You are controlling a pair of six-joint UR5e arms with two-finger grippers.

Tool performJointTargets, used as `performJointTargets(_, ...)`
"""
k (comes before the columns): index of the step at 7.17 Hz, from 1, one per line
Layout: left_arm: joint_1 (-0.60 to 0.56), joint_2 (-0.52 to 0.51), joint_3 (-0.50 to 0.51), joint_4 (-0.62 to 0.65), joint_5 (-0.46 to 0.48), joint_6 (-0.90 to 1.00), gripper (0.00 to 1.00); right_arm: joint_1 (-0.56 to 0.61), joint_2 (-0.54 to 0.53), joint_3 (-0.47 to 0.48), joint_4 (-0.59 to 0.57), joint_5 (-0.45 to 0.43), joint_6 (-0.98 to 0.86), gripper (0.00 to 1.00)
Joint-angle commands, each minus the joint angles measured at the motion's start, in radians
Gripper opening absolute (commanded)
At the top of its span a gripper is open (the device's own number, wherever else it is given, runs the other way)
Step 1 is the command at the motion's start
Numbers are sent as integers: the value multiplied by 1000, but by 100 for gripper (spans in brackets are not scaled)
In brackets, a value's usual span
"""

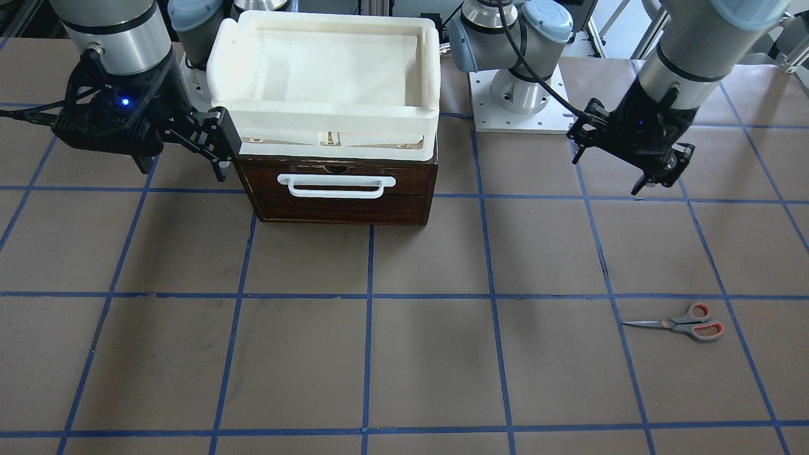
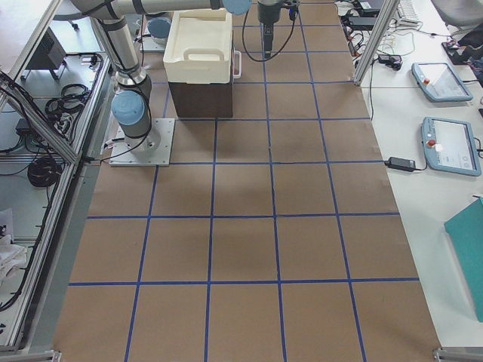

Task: Place scissors in drawer with both arms

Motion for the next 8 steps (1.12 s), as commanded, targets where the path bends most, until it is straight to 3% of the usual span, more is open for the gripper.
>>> performJointTargets(1, 105, -143, 1, 195, 48, 496, 100, 14, 59, 0, -76, 14, 384, 100)
performJointTargets(3, 182, -275, 7, 252, 35, 857, 100, 74, 110, 0, -77, 13, 709, 100)
performJointTargets(5, 220, -367, 7, 391, 8, 1074, 100, 159, 186, 0, -77, 11, 1027, 100)
performJointTargets(6, 220, -414, 4, 491, 5, 1093, 100, 189, 225, 0, -76, 13, 1109, 100)
performJointTargets(8, 222, -467, 16, 519, 10, 1103, 100, 209, 269, 0, -57, 67, 1248, 100)
